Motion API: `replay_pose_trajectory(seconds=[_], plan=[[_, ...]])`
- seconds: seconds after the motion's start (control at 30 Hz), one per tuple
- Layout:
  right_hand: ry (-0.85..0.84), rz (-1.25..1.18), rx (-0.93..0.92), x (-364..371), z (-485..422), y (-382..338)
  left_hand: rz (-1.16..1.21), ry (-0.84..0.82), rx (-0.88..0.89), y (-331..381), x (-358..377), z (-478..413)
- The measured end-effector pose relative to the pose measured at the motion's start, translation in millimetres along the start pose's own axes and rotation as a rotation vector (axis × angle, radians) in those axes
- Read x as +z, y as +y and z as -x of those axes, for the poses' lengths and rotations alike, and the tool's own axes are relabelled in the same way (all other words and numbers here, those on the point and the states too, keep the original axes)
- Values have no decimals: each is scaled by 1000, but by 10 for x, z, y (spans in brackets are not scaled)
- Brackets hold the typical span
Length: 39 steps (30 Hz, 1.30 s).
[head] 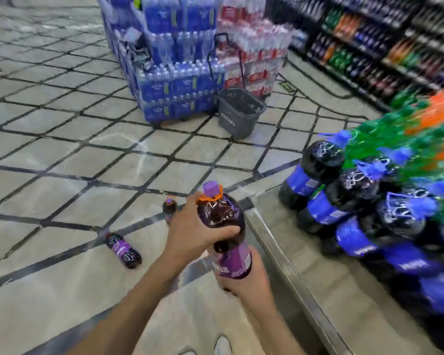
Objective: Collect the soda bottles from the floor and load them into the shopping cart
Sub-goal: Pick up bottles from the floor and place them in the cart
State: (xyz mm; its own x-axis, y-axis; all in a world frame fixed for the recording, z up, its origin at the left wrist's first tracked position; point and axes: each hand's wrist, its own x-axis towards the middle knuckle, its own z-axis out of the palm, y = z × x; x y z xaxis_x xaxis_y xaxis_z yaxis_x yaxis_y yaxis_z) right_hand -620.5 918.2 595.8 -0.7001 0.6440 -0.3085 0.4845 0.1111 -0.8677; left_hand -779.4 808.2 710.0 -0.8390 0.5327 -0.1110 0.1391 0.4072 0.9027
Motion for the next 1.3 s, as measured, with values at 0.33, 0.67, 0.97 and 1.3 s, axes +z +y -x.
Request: replay_pose_trajectory(seconds=[0.33,0.67,0.97,1.3], plan=[[582,-172,94,-582,1192,21,-45,-462,376,885,673,454],[1137,-365,200,-1251,3061,847,-105,-979,688,1689,2076,2241],[1561,-446,430,-1437,5355,1761,-30,-1490,778,1774,3181,4834],[1906,-471,634,-1434,7277,2253,4,-1859,965,1742,3701,7209]])
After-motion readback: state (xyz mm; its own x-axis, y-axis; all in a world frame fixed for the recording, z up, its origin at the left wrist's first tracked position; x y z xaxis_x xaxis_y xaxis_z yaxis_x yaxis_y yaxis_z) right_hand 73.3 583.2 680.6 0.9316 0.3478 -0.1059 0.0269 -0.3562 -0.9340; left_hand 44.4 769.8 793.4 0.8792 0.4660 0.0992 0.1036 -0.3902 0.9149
